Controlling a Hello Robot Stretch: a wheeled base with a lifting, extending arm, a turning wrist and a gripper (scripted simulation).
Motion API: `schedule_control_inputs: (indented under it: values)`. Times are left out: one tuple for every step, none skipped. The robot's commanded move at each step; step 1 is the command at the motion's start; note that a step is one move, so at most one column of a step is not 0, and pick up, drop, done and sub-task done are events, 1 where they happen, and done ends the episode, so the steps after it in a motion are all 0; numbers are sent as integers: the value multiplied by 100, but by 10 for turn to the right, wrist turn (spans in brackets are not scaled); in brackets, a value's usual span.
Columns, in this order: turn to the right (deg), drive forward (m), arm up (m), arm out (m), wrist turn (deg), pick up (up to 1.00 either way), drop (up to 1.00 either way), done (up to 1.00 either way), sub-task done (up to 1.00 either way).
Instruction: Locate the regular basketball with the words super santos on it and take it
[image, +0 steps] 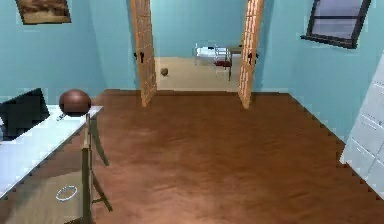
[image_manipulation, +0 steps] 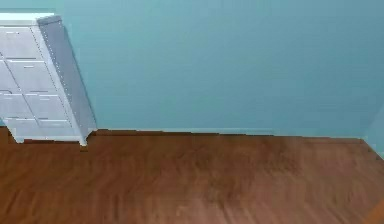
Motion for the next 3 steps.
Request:
schedule_control_inputs:
  values:
    - [0,100,0,0,0,0,0,0,0]
    - [210,0,0,0,0,0,0,0,0]
    - [0,5,0,0,0,0,0,0,0]
